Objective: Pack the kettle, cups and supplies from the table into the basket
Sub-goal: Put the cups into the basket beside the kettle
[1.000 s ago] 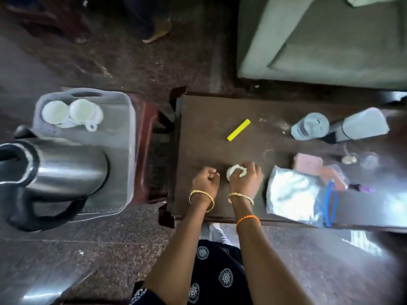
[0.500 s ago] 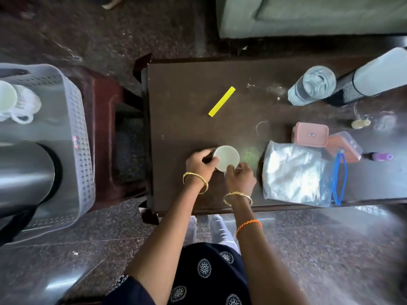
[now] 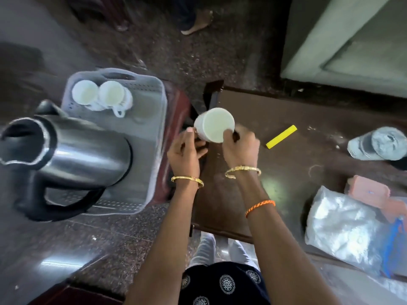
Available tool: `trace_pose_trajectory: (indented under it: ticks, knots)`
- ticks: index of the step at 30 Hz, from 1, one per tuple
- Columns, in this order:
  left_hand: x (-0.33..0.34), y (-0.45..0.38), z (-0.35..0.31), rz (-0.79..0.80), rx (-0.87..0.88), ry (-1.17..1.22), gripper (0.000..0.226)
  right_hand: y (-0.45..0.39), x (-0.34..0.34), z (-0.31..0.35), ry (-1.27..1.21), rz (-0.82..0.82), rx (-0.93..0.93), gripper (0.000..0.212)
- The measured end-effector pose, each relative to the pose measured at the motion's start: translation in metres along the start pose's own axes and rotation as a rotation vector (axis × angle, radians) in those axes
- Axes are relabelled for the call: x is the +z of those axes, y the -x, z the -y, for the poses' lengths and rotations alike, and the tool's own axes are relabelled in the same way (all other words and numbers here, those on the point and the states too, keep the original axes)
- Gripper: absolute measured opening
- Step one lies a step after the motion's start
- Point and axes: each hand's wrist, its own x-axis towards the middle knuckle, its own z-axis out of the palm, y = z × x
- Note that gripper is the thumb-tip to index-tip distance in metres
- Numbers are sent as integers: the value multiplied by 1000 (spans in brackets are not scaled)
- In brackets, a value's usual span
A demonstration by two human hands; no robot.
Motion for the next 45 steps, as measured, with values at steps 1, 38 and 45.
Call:
trace_pose_trajectory:
  ticks: [1, 38, 45]
  knots:
    - [-7, -8, -14, -40, 16, 53, 12, -5, 9, 19, -7, 49, -59, 17]
    - [-43, -121, -54, -364, 102, -60, 29, -47, 155, 90, 294, -92, -523, 24]
    - [-12, -42, -31, -165, 455, -327, 18, -17, 82, 42, -43, -254, -229, 20]
